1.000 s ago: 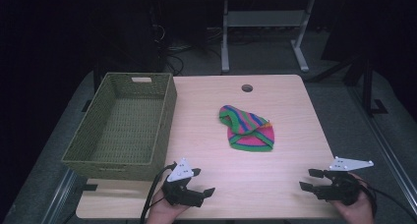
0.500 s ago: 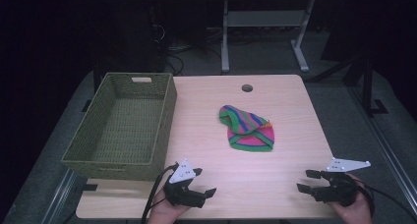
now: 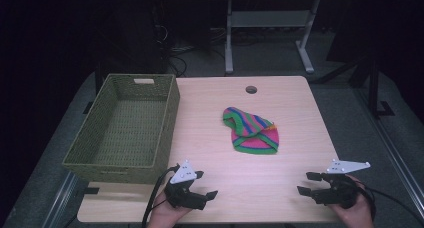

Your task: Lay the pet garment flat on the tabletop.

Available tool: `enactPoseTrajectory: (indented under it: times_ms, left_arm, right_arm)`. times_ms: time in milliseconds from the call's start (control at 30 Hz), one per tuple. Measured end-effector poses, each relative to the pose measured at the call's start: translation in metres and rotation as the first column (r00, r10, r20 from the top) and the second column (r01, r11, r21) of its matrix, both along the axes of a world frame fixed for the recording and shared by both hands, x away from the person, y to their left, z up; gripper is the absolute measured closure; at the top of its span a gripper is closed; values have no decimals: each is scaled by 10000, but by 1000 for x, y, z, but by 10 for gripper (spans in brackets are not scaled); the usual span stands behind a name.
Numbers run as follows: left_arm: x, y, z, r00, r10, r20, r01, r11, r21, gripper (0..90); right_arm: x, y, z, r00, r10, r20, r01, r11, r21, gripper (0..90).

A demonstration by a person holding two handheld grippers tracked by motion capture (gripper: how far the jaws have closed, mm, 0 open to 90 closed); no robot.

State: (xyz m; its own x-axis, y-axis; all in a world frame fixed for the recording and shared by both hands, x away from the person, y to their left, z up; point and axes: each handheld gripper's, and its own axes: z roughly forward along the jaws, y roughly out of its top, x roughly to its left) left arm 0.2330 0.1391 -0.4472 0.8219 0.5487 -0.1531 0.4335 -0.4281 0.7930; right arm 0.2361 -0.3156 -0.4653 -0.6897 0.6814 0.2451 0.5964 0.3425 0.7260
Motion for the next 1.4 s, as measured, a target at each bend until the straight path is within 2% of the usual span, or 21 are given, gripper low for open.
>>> enactPoseTrajectory:
  times_ms: [67, 233, 300, 367, 433, 700, 867, 1200, 1400]
  left_arm:
    - [0, -1, 0, 9999, -91, 49, 91, 9998, 151, 198]
    - [0, -2, 0, 9999, -158, -62, 158, 9999, 26, 198]
    - [-1, -3, 0, 9999, -154, -9, 155, 9999, 60, 198]
    - [-1, -3, 0, 9999, -162, -10, 162, 9999, 60, 198]
    - [-1, -3, 0, 9997, -240, -11, 240, 9997, 81, 198]
    - [-1, -3, -1, 9993, -365, 6, 365, 9993, 110, 198]
    - [-1, -1, 0, 9994, -327, 64, 327, 9995, 10, 198]
    - [2, 6, 2, 9998, -158, 75, 161, 9990, -407, 202]
    - [3, 6, 2, 9999, -85, 90, 88, 9993, -356, 206]
  right_arm:
    - [0, 3, 1, 10000, 90, 39, -90, 10000, -31, 283]
    - [12, 11, 4, 9993, 383, -44, -384, 9990, -211, 282]
    - [18, 15, 7, 9987, 502, -128, -502, 9987, -42, 282]
    - [21, 17, 10, 9985, 537, -93, -539, 9985, -129, 282]
    - [29, 21, 16, 9976, 681, -103, -681, 9977, -1, 282]
    - [45, 31, 30, 9941, 1015, -387, -1030, 9940, -381, 277]
    - [57, 36, 41, 9905, 1221, -628, -1247, 9914, -403, 271]
    - [85, 51, 54, 9822, 1734, -715, -1781, 9818, -654, 268]
    - [102, 62, 66, 9777, 1960, -757, -2018, 9763, -782, 265]
